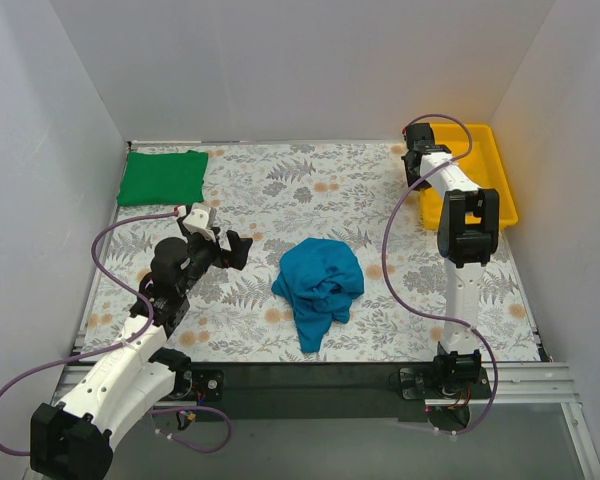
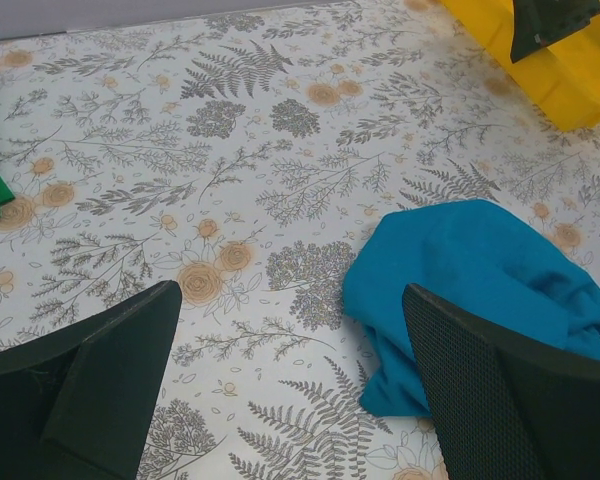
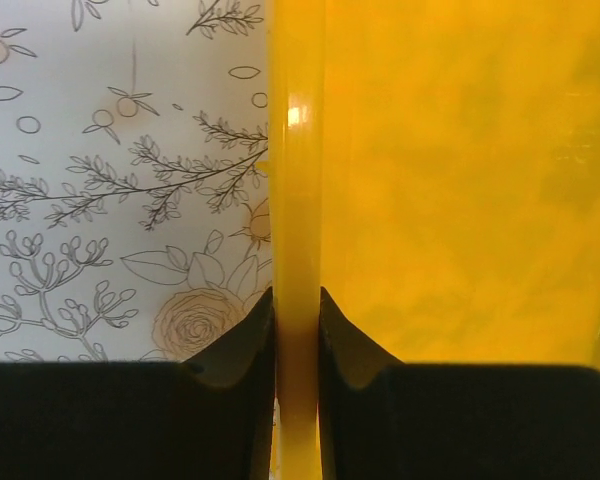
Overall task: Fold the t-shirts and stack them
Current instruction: Flatten the tshirt out
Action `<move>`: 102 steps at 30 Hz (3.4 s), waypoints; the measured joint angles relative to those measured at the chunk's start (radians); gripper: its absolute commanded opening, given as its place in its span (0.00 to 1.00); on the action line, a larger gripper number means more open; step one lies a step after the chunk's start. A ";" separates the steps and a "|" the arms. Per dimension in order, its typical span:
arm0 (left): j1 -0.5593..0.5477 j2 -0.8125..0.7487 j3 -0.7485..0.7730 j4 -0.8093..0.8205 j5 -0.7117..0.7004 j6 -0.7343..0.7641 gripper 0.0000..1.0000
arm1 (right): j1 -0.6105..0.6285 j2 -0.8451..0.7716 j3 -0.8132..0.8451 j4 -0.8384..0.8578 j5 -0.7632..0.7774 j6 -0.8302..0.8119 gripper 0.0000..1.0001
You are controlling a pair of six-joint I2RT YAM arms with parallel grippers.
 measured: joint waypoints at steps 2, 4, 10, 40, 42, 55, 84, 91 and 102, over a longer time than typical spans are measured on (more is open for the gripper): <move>0.000 0.000 0.000 0.000 0.002 0.000 0.92 | -0.009 0.003 0.005 0.000 0.003 -0.006 0.24; 0.000 0.000 0.000 0.000 0.006 0.000 0.92 | -0.015 0.003 0.006 -0.002 0.006 -0.018 0.33; 0.000 0.000 0.000 0.000 0.039 -0.005 0.93 | -0.013 -0.032 -0.017 0.002 -0.002 -0.105 0.75; -0.242 0.122 0.063 -0.229 0.292 -0.735 0.93 | -0.113 -1.341 -1.287 0.203 -1.259 -0.488 0.98; -0.286 0.142 0.064 -0.230 0.253 -0.763 0.93 | -0.128 -1.352 -1.286 0.215 -1.276 -0.496 0.97; -0.433 0.282 0.066 -0.237 -0.005 -0.912 0.92 | -0.137 -1.256 -1.283 0.206 -1.261 -0.499 0.95; -0.461 0.544 0.167 -0.113 -0.103 -0.897 0.00 | -0.137 -1.202 -1.264 0.180 -1.252 -0.523 0.95; -0.461 0.423 0.167 -0.100 -0.109 -0.798 0.00 | -0.137 -1.184 -1.251 0.148 -1.275 -0.548 0.95; -0.462 0.317 0.195 -0.097 -0.105 -0.677 0.00 | -0.137 -1.176 -1.238 0.113 -1.299 -0.577 0.95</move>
